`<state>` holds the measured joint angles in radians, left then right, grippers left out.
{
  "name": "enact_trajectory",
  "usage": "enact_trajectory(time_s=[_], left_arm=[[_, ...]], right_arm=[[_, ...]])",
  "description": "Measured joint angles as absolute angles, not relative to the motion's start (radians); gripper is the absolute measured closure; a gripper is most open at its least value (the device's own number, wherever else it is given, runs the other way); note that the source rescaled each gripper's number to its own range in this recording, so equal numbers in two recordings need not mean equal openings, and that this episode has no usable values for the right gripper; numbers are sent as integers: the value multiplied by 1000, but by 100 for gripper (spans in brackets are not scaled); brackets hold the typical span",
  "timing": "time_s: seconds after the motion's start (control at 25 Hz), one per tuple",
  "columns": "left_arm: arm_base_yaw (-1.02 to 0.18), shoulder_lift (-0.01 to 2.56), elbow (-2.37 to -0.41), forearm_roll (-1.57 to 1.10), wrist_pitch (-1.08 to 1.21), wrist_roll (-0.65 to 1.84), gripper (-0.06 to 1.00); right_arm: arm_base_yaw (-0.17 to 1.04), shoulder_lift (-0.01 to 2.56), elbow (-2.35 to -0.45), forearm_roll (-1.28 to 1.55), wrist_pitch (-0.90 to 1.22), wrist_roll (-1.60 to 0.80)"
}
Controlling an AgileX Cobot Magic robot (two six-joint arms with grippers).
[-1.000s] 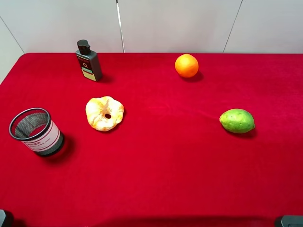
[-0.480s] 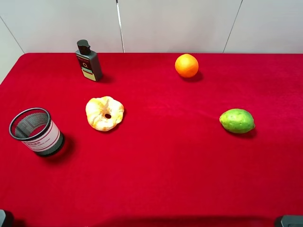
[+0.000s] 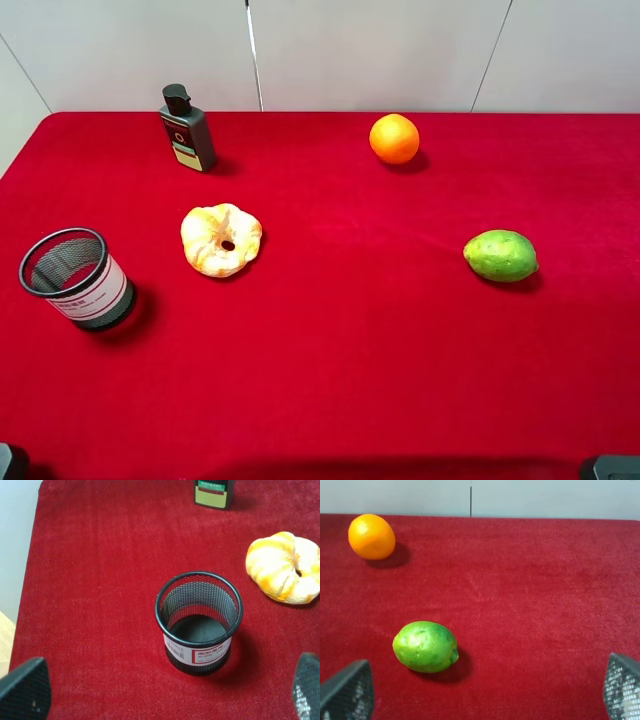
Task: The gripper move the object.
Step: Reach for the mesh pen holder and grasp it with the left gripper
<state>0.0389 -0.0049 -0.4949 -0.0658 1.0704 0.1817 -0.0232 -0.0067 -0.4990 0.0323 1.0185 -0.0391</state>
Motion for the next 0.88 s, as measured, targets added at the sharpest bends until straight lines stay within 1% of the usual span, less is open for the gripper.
enact_trajectory(time_s=[0.12, 0.24, 0.36, 0.68, 0.88], left_arm=[[39, 1, -495, -77, 1070, 182, -1], [39, 71, -506, -85, 1073, 182, -1], [39, 185, -530, -103, 1074, 191, -1], [39, 541, -615, -172, 1080, 307, -1], [39, 657, -618, -196, 1097, 325, -1]], right_arm=[[-23, -7, -499, 32, 1019, -39], [-23, -7, -499, 32, 1019, -39], [-23, -7, -499, 32, 1019, -39], [-23, -7, -499, 32, 1019, -39], [-23, -7, -499, 32, 1019, -39]])
